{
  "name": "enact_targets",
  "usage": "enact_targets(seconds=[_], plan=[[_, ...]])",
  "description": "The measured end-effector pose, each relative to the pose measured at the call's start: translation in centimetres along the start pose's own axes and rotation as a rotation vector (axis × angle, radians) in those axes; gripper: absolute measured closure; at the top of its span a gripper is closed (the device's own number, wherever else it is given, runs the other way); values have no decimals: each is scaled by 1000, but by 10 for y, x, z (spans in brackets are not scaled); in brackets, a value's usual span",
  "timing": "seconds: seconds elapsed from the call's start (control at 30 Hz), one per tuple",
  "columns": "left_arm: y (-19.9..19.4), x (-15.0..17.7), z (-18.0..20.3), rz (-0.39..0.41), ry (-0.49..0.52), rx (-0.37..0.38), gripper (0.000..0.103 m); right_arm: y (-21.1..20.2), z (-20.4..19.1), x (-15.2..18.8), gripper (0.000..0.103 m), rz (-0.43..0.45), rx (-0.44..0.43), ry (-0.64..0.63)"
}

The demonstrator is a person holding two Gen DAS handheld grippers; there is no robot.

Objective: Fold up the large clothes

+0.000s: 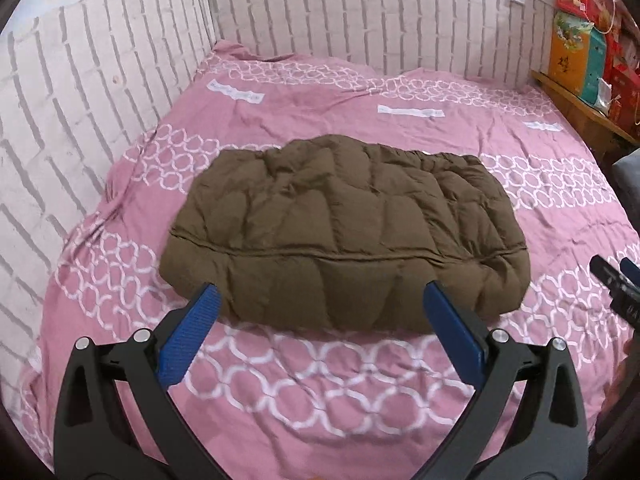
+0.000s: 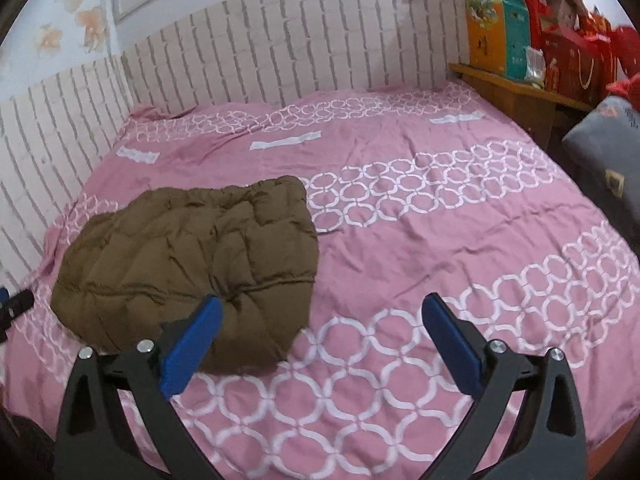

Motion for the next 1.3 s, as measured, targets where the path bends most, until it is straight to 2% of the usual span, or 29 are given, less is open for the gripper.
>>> enact_targets(seconds=[0.1,0.23,0.4,0.47,0.6,0.9,1.3], plan=[[1,6,12,-7,7,12,3,-3,4,4,3,3,18,-25],[-4,8,29,15,39,-35,3,-6,3,7,3,9,33,-58],[-27,9,44,70,84,-19,3,-9,0,8,3,-1,27,-44],[-33,10,47,69,81,10,3,-11,-1,8,3,3,34,-50],[-41,13,46,64,71,61,3,-16,-4,8,3,16,63,-77],[-49,11,31,91,25,56,3,-29,-19,1,3,43,67,-113],[-65,5,36,131,29,63,3,-36,-24,-3,3,63,81,-127]])
Point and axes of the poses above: each gripper's, at about its wrist camera, not at the fingertips, and y roughly the way its jaws point, z to its right, x to its underside, the point moved 4 cm from there along y, roughly the way its jaws point, and after that the axes turned 3 degrees about z, right-handed, at the moved point
